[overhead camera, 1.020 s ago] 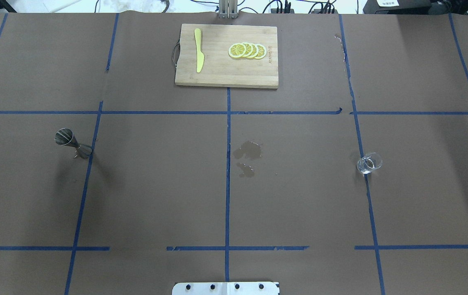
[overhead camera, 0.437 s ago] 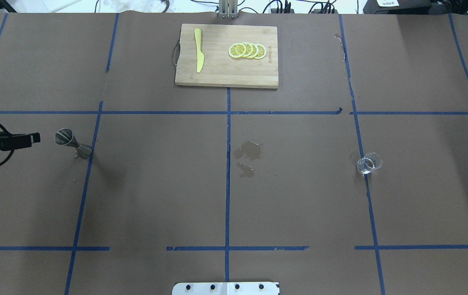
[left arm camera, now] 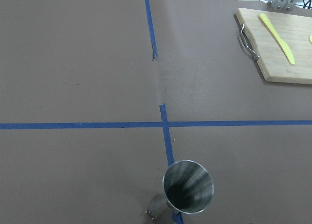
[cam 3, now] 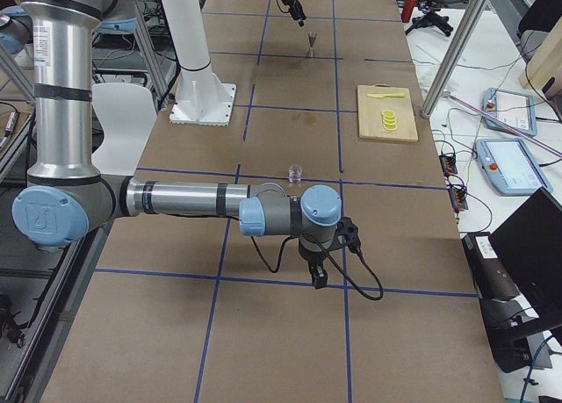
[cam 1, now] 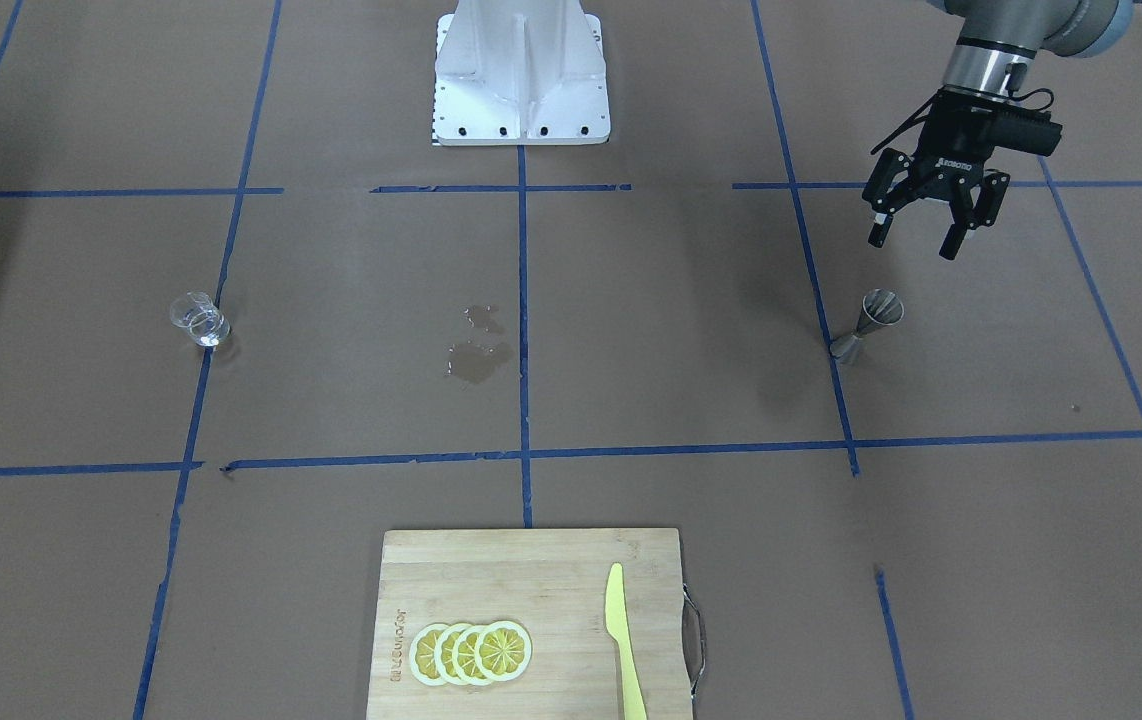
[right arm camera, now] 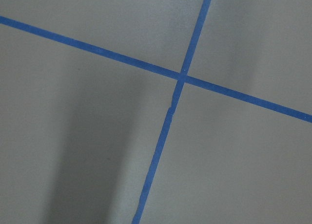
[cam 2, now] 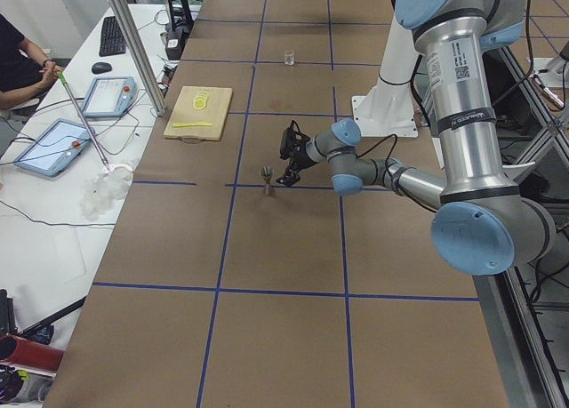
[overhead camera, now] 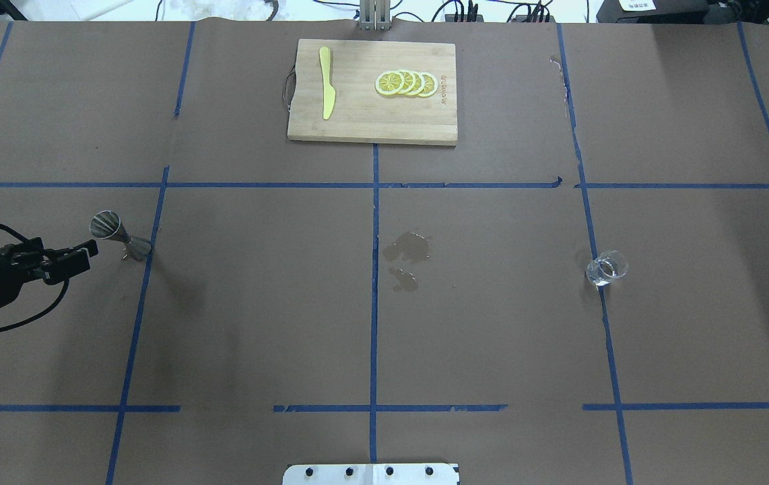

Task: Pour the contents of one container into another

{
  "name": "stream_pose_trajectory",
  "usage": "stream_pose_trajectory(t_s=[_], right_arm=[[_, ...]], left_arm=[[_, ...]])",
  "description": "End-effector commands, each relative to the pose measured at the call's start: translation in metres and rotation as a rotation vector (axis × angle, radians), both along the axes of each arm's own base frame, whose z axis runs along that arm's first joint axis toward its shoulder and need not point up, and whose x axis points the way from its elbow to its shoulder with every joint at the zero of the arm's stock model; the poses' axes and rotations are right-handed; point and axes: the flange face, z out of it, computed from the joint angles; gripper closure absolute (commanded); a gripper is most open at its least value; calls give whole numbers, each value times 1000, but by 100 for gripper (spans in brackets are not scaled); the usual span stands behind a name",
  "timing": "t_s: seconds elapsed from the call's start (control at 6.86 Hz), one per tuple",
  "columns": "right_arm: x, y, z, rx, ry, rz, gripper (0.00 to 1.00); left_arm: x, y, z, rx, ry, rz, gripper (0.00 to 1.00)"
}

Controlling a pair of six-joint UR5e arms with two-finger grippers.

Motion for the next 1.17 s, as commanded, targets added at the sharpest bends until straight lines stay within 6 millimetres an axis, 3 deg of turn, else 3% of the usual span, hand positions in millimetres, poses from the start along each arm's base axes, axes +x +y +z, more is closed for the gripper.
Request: stream_pose_trajectory(t_s=[0.0,0.15,0.44,0.58,0.73,1.02], right_arm=[[-1,0,1,-2,-1,-3,0],[-4,1,4,-13,-24,-6,0],[-4,-1,10,-20,-26,-7,0],[-4,-2,9,-7,-29,-7,0],[-4,-2,9,-1,-29,-7,0],[-4,-4,8,2,-29,-7,0]], left_arm=[[22,19,9,85,-77,-116,2],[42,29,33,67,-73,-174,1],[68,37,43,102,-85,-214,1],[98,33,45,136,-80,-256,2],[109,28,58,155,-109,-291,2],[112,23,63,201,-127,-376,4]])
